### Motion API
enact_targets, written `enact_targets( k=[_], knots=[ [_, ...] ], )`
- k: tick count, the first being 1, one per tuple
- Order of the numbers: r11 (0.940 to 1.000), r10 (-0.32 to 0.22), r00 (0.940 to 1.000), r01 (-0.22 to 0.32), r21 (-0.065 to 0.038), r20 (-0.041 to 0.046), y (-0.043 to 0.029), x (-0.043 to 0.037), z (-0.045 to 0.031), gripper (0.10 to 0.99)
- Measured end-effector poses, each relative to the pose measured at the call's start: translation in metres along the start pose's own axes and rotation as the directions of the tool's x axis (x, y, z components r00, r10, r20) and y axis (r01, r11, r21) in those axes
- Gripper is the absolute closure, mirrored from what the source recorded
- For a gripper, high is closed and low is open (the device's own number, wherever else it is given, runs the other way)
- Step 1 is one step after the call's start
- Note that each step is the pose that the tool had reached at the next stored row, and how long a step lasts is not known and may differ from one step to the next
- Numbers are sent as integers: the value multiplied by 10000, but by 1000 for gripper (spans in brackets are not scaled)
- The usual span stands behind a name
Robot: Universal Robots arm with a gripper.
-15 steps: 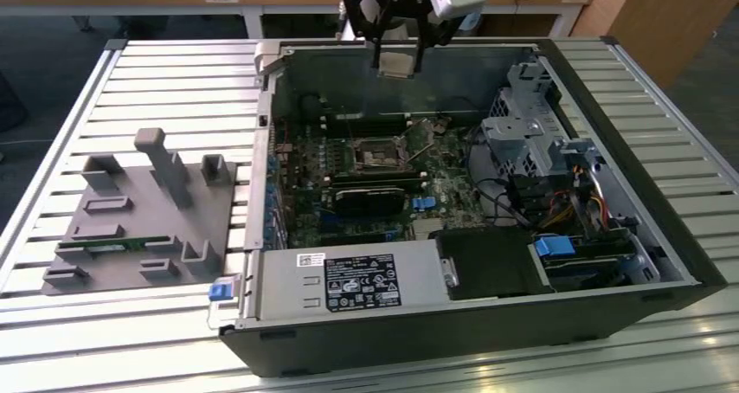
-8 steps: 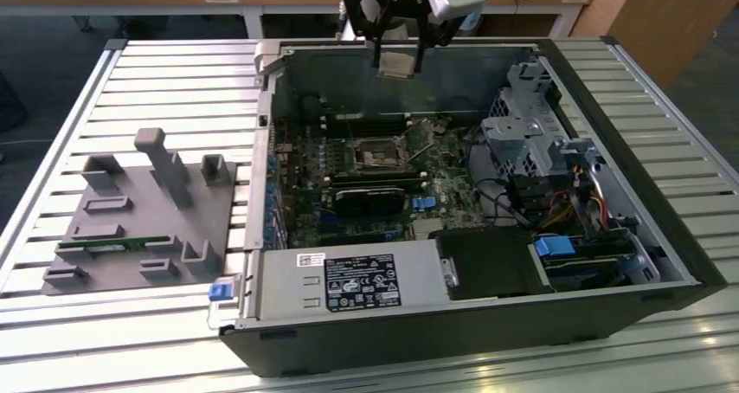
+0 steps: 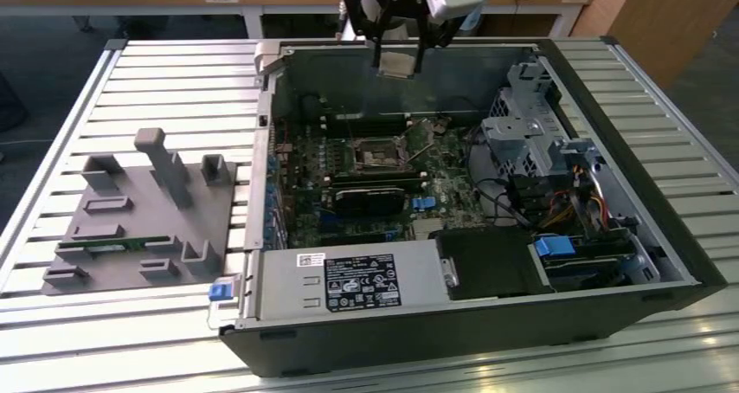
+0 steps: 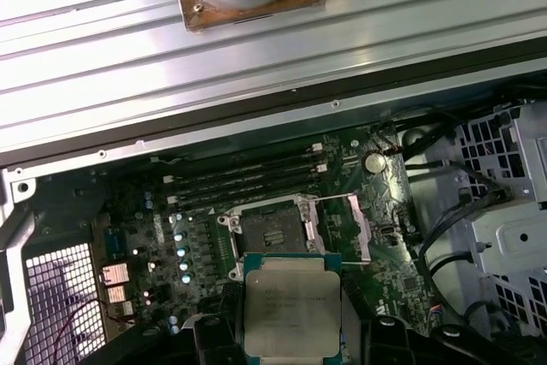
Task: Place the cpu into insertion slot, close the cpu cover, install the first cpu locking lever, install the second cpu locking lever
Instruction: 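Place the cpu into insertion slot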
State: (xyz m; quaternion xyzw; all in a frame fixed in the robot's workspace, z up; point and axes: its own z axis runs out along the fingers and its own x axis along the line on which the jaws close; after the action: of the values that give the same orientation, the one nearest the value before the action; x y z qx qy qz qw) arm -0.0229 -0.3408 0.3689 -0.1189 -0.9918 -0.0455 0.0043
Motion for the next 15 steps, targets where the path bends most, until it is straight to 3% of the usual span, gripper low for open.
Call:
enact_targets(
  k=[15],
  knots=[
    [9982, 602, 9982, -602, -14, 53, 0, 0, 0, 545]
  ],
)
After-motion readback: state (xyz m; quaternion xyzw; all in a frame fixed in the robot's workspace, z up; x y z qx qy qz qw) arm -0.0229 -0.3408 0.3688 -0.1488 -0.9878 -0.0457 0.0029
